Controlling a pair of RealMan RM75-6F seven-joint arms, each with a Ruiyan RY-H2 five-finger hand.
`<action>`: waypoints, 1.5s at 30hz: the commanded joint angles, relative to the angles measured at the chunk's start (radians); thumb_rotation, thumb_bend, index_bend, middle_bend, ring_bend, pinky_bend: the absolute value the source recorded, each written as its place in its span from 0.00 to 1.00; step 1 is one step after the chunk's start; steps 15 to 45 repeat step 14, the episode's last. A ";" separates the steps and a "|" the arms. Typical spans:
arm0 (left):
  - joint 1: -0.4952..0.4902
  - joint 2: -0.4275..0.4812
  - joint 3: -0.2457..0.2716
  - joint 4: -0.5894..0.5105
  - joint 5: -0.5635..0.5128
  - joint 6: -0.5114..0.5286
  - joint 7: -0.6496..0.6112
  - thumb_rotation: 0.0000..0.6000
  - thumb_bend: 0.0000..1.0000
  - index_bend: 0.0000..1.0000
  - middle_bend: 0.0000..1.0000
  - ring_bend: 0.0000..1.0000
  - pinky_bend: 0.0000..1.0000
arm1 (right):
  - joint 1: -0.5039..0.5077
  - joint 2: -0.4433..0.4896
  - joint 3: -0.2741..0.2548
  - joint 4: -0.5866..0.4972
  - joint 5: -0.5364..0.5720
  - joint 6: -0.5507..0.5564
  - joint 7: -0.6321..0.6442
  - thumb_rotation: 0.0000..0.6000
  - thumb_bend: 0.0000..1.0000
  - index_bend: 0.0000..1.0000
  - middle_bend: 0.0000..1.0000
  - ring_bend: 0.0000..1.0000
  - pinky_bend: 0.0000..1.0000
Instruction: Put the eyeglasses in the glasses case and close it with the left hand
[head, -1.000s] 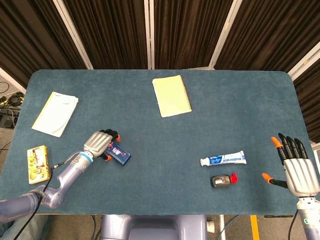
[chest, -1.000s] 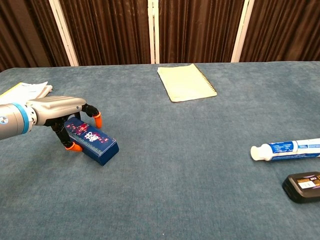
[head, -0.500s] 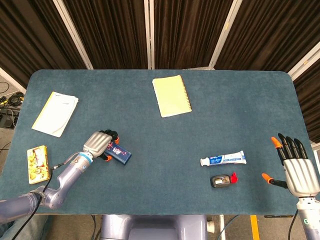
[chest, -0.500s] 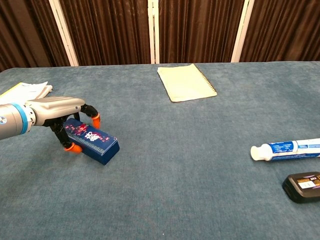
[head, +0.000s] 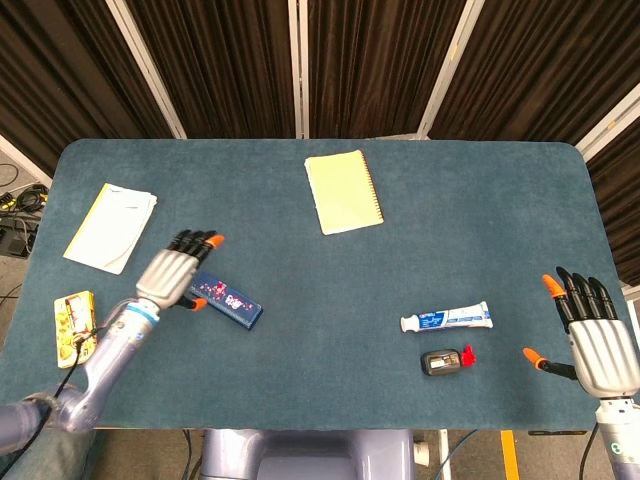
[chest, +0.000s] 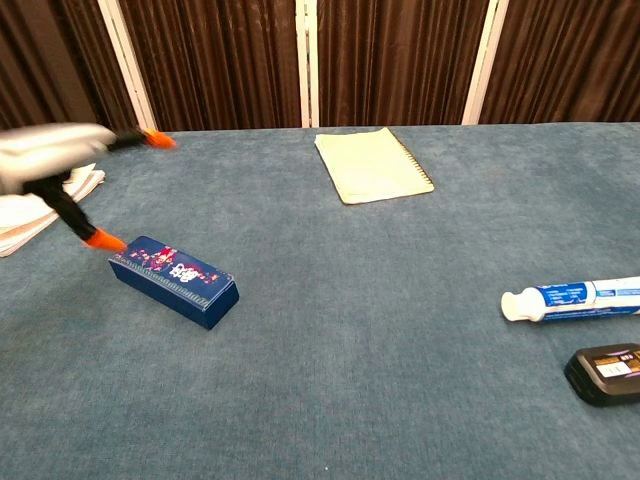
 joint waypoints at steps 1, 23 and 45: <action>0.138 0.126 0.014 -0.179 -0.017 0.225 0.143 1.00 0.00 0.00 0.00 0.00 0.00 | -0.005 0.007 -0.002 -0.003 -0.012 0.012 0.015 1.00 0.00 0.00 0.00 0.00 0.00; 0.380 0.296 0.103 -0.285 0.108 0.483 0.034 1.00 0.00 0.00 0.00 0.00 0.00 | -0.012 0.008 -0.006 0.007 -0.044 0.037 0.029 1.00 0.00 0.00 0.00 0.00 0.00; 0.380 0.296 0.103 -0.285 0.108 0.483 0.034 1.00 0.00 0.00 0.00 0.00 0.00 | -0.012 0.008 -0.006 0.007 -0.044 0.037 0.029 1.00 0.00 0.00 0.00 0.00 0.00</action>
